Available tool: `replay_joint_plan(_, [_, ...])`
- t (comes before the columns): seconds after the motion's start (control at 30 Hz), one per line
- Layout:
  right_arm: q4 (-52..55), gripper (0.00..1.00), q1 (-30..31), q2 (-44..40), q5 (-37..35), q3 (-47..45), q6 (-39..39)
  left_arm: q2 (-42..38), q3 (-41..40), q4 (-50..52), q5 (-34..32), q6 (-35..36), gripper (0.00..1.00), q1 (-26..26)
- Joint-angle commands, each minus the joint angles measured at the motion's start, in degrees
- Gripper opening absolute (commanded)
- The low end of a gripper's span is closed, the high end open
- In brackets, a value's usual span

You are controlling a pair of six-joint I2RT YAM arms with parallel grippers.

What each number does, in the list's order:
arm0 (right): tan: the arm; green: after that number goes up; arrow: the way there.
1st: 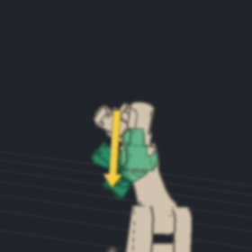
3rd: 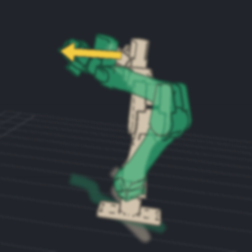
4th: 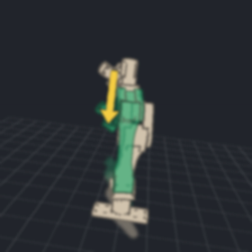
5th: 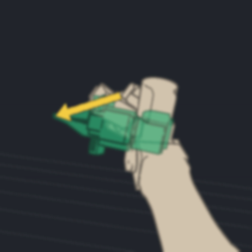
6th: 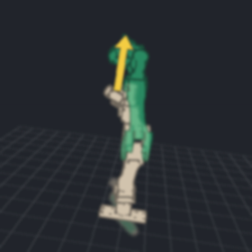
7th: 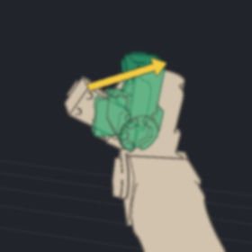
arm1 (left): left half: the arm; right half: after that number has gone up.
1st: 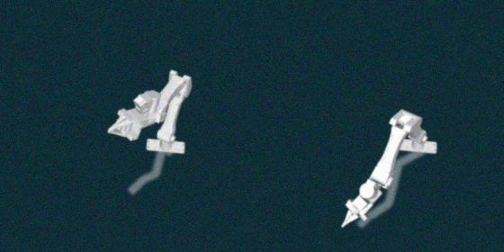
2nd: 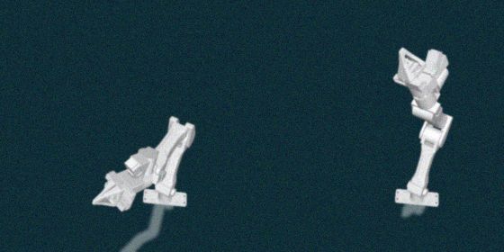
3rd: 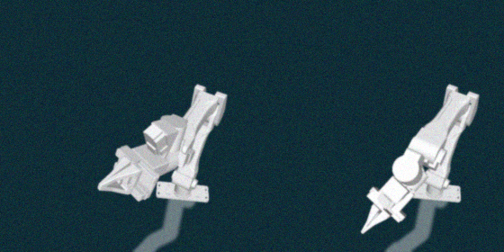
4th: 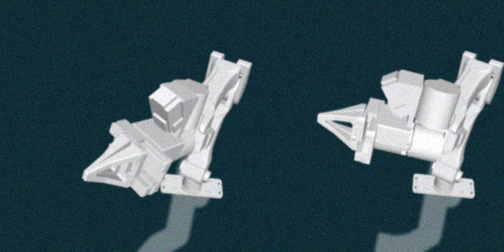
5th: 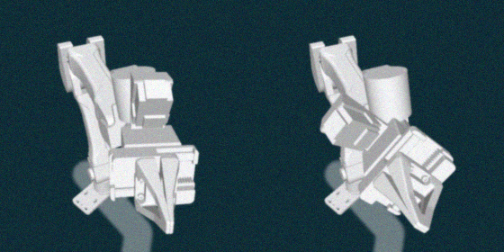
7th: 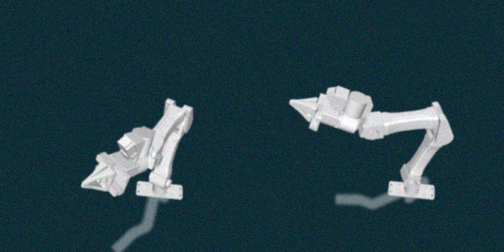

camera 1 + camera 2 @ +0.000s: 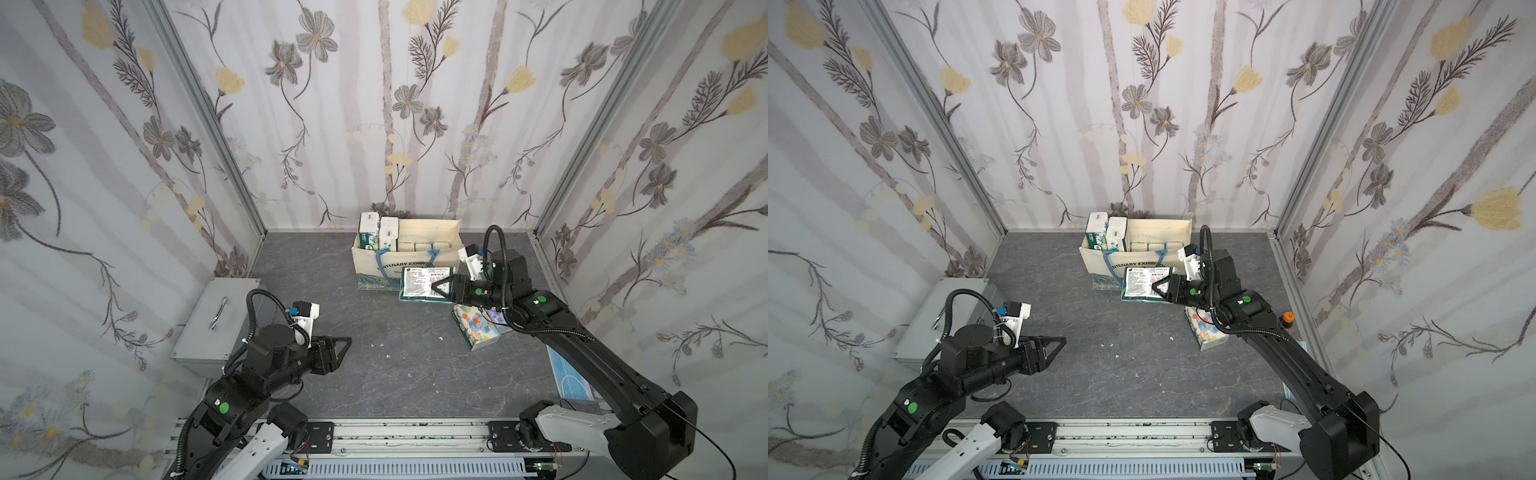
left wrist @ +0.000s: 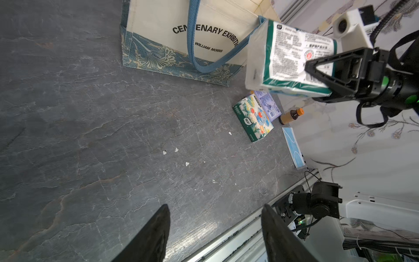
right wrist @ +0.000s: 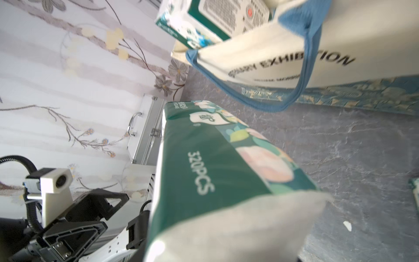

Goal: Put tissues into the canvas bag
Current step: Place the pack of facial tissues in the canvas bag.

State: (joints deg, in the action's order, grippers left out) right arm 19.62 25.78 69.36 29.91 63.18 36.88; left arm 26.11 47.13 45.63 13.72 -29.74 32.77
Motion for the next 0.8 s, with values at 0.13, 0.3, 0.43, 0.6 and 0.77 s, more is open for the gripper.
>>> replay_joint_plan(0.13, [6.9,0.49,-4.7,7.0,-1.0,15.2,-3.8,-4.8,1.2,1.5,-1.5,3.9,0.63,-0.1])
replay_joint_plan(0.3, [10.4,0.49,-6.7,14.0,-2.3,26.0,-4.8,-9.5,-1.6,-1.5,-1.0,3.0,0.64,-0.4])
replay_joint_plan(0.43, [12.1,0.49,-7.2,18.5,-4.2,32.2,-4.9,-8.8,-2.1,-2.4,1.7,3.3,0.64,-3.7])
replay_joint_plan(0.6, [14.7,0.49,-7.5,24.7,-5.6,38.4,-5.4,-8.3,-2.9,-4.1,5.5,3.1,0.65,-8.5])
replay_joint_plan(0.77, [17.3,0.49,-7.6,29.2,-6.3,43.2,-6.2,-8.3,-3.5,-4.9,6.6,2.7,0.65,-10.4])
